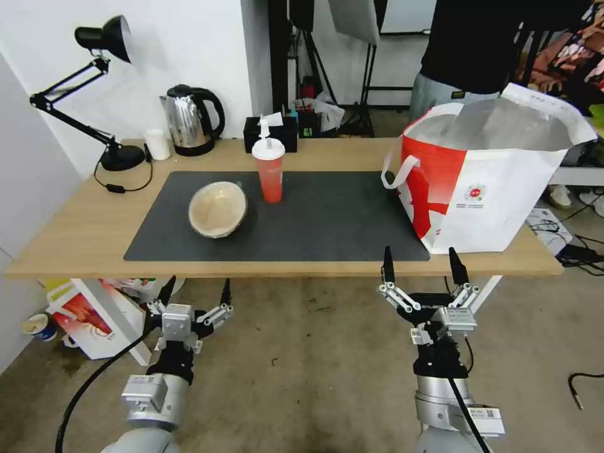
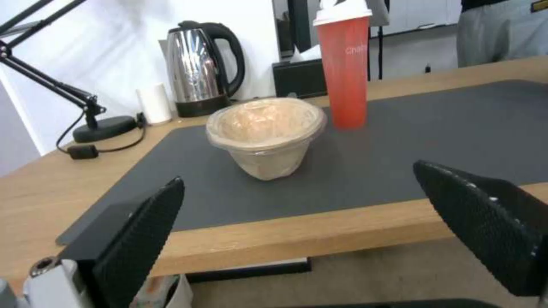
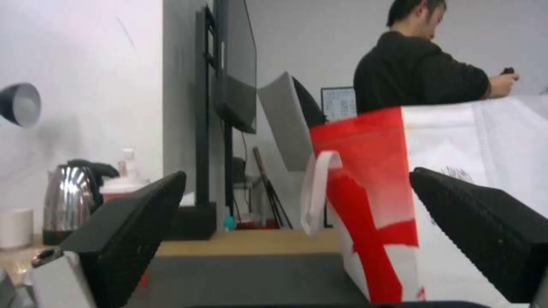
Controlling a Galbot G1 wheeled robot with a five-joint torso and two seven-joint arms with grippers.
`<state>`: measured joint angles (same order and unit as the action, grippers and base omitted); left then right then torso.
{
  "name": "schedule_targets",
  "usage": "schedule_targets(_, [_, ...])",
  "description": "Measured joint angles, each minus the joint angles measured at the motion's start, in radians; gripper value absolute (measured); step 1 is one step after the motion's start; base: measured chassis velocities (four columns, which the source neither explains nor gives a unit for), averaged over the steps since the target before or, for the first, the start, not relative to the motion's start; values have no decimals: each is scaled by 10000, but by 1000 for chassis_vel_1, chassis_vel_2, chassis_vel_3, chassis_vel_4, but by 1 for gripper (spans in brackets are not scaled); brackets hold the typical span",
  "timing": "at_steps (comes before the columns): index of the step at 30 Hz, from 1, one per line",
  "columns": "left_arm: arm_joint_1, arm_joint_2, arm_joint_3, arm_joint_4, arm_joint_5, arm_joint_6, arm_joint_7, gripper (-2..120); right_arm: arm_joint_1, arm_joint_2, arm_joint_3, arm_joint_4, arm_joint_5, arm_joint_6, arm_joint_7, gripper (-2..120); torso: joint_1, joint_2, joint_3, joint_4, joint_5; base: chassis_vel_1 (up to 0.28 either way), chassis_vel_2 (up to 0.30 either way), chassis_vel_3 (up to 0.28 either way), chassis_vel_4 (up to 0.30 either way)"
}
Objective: Pick up the trash from the table and place it into the takeout bag.
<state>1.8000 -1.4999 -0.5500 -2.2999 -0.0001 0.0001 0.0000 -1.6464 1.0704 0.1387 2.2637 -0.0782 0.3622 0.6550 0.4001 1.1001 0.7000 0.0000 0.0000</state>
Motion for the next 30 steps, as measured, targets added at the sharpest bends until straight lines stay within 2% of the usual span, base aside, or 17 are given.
schedule_targets(5, [0,0,0,0,0,0,0,100,-203,-35,-143,-125,120,-287,417,100,0,0,0,0,0,0,0,0,0])
schedule_targets(30, [0,0,0,0,0,0,0,100,-564,34,-351,-221,154,-615,766,100,-1,-2,0,0,-1,0,0,0,0])
